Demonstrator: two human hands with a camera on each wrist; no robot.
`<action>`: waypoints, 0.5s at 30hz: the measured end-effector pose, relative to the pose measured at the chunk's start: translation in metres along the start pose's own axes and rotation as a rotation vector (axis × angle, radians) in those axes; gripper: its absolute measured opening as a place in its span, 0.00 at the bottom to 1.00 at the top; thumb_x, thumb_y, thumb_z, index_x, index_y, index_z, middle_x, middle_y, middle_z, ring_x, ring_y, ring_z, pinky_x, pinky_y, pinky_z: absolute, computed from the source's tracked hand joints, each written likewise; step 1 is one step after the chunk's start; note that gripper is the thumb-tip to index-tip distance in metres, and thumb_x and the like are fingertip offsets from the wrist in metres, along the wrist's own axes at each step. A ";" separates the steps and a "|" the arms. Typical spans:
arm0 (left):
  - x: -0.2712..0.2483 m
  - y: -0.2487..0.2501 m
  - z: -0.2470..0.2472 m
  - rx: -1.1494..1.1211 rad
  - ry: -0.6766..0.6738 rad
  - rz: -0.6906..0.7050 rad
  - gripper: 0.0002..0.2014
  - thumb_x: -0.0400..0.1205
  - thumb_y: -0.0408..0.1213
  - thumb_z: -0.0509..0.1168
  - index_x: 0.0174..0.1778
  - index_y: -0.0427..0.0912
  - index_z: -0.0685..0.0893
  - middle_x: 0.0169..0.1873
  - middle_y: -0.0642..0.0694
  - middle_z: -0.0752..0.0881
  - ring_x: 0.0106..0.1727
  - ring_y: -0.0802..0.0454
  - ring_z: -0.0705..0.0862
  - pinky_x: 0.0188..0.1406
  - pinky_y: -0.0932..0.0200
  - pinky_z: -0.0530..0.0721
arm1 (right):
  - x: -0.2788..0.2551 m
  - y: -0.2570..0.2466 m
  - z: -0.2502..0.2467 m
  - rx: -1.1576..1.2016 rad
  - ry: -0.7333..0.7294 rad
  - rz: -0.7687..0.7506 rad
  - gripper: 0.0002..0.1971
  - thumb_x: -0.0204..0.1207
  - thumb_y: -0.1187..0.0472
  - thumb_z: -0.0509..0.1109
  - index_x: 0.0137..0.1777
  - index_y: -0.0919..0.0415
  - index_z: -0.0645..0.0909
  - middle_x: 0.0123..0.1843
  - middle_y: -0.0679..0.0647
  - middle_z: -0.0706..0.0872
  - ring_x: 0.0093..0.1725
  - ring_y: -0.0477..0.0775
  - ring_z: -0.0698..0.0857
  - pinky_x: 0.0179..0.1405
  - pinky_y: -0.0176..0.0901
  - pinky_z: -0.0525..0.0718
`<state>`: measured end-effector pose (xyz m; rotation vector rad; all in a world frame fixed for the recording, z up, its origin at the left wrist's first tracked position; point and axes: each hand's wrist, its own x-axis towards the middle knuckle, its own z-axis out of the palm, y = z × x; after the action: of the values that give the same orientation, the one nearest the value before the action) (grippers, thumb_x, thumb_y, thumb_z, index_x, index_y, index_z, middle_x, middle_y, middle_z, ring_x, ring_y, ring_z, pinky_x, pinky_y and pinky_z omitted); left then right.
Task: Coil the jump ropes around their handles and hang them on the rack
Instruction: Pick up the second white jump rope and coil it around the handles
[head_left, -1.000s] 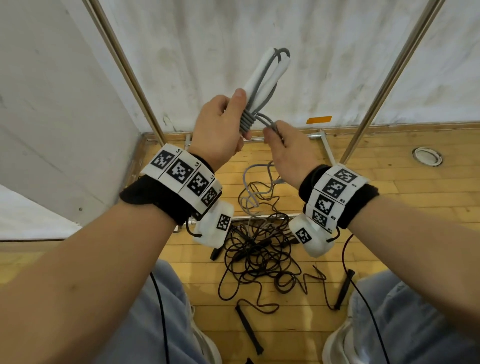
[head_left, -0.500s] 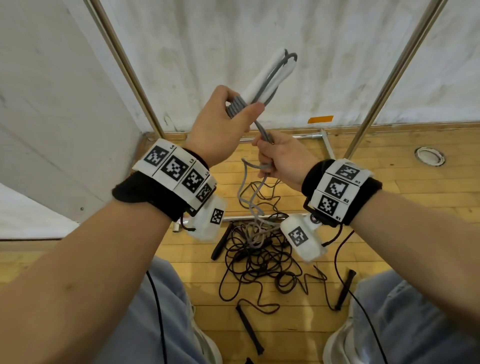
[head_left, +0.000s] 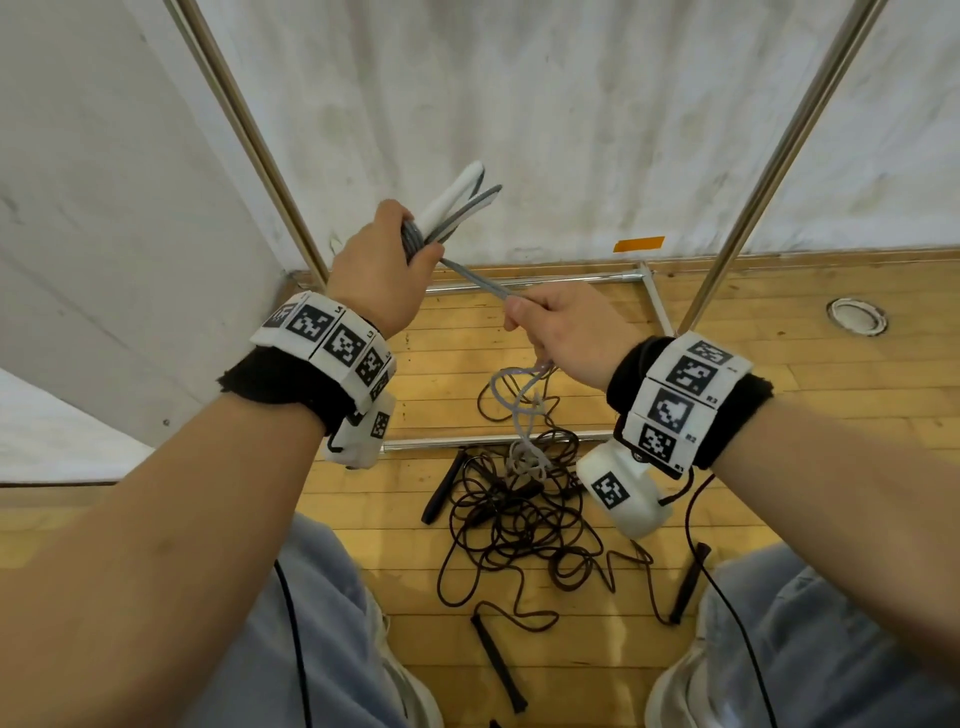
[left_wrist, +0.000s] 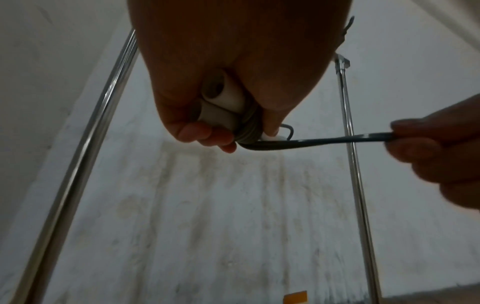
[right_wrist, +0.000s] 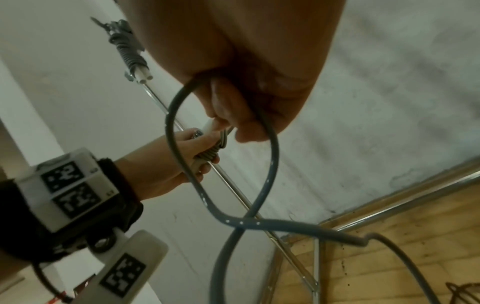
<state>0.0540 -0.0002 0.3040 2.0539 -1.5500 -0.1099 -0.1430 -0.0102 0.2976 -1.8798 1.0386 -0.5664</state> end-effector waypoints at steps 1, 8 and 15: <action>0.000 -0.002 0.001 0.038 -0.015 0.000 0.21 0.84 0.51 0.61 0.67 0.42 0.70 0.46 0.47 0.78 0.42 0.46 0.77 0.40 0.52 0.74 | -0.002 0.001 -0.001 -0.043 0.011 -0.013 0.15 0.84 0.57 0.58 0.36 0.55 0.80 0.24 0.50 0.71 0.28 0.55 0.74 0.40 0.59 0.84; -0.009 0.002 0.018 0.224 -0.346 0.069 0.16 0.84 0.51 0.61 0.61 0.46 0.72 0.41 0.49 0.79 0.35 0.53 0.77 0.33 0.55 0.73 | 0.000 0.003 -0.021 -0.277 0.156 -0.139 0.15 0.84 0.56 0.59 0.39 0.59 0.80 0.25 0.43 0.68 0.25 0.41 0.67 0.24 0.28 0.64; -0.025 0.025 0.035 0.254 -0.533 0.261 0.13 0.82 0.53 0.64 0.39 0.51 0.70 0.33 0.52 0.76 0.33 0.57 0.74 0.27 0.58 0.65 | 0.007 -0.004 -0.029 -0.451 0.156 -0.234 0.19 0.83 0.53 0.59 0.43 0.68 0.83 0.31 0.54 0.79 0.31 0.50 0.74 0.30 0.40 0.68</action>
<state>0.0102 0.0048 0.2800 2.0936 -2.2429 -0.4077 -0.1581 -0.0290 0.3153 -2.4075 1.1224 -0.6615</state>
